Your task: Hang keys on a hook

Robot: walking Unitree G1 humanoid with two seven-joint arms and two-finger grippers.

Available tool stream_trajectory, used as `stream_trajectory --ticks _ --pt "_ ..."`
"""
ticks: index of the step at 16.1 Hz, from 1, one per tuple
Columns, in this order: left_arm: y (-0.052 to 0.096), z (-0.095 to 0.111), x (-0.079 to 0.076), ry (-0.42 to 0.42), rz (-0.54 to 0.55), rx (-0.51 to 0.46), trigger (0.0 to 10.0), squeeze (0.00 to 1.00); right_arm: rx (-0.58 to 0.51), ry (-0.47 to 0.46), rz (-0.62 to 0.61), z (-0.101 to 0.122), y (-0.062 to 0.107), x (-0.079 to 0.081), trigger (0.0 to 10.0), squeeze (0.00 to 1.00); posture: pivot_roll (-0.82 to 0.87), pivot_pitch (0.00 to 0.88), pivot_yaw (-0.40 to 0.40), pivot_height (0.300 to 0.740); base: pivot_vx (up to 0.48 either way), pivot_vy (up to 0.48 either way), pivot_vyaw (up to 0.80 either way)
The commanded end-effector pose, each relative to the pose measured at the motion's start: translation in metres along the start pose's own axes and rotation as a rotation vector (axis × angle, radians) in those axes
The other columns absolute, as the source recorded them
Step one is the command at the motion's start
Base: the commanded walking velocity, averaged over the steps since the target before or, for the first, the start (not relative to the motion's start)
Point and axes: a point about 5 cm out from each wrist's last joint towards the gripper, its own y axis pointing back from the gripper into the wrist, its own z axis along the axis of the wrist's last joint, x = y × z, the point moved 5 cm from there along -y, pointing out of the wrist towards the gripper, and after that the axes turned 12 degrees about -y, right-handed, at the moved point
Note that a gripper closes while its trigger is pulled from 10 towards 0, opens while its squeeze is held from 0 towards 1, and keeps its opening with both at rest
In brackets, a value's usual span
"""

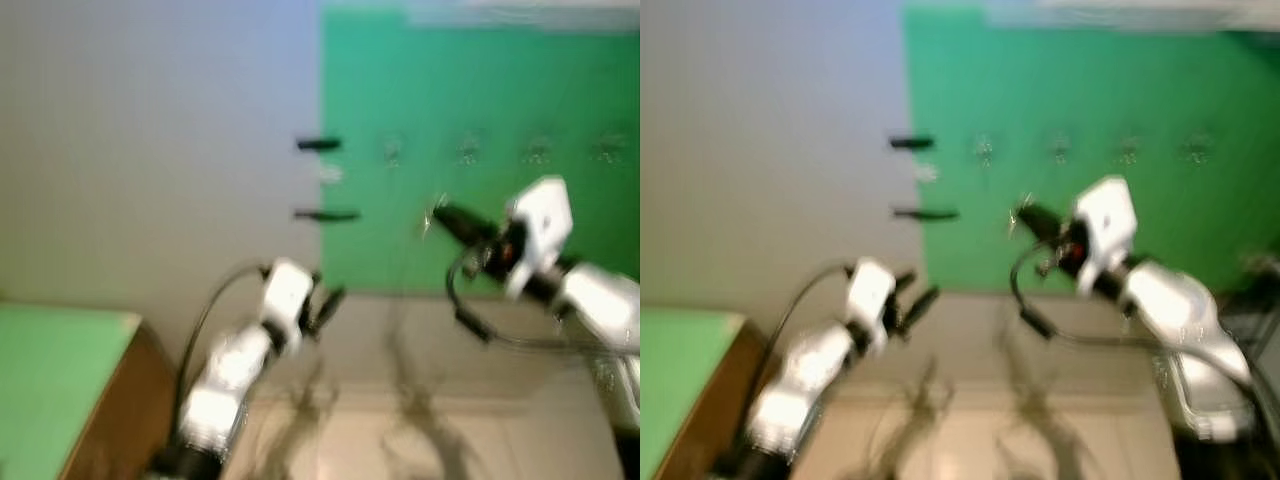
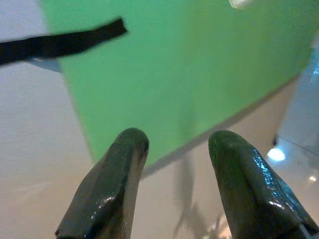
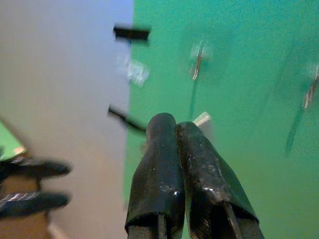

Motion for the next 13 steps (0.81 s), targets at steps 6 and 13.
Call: stream_trajectory --ticks 6,13 --pt "-0.010 0.010 -0.008 -0.035 -0.003 -0.025 10.0 0.00 -0.023 -0.035 -0.055 0.005 -0.013 -0.008 0.0 0.00 -0.18 0.000 0.012 0.740 0.000 -0.080 0.00" --pt "-0.013 0.009 -0.008 -0.018 0.014 -0.016 10.0 0.00 -0.027 -0.050 -0.050 0.002 -0.023 -0.004 0.0 0.00 -0.19 0.000 0.017 0.740 0.073 -0.447 0.00"
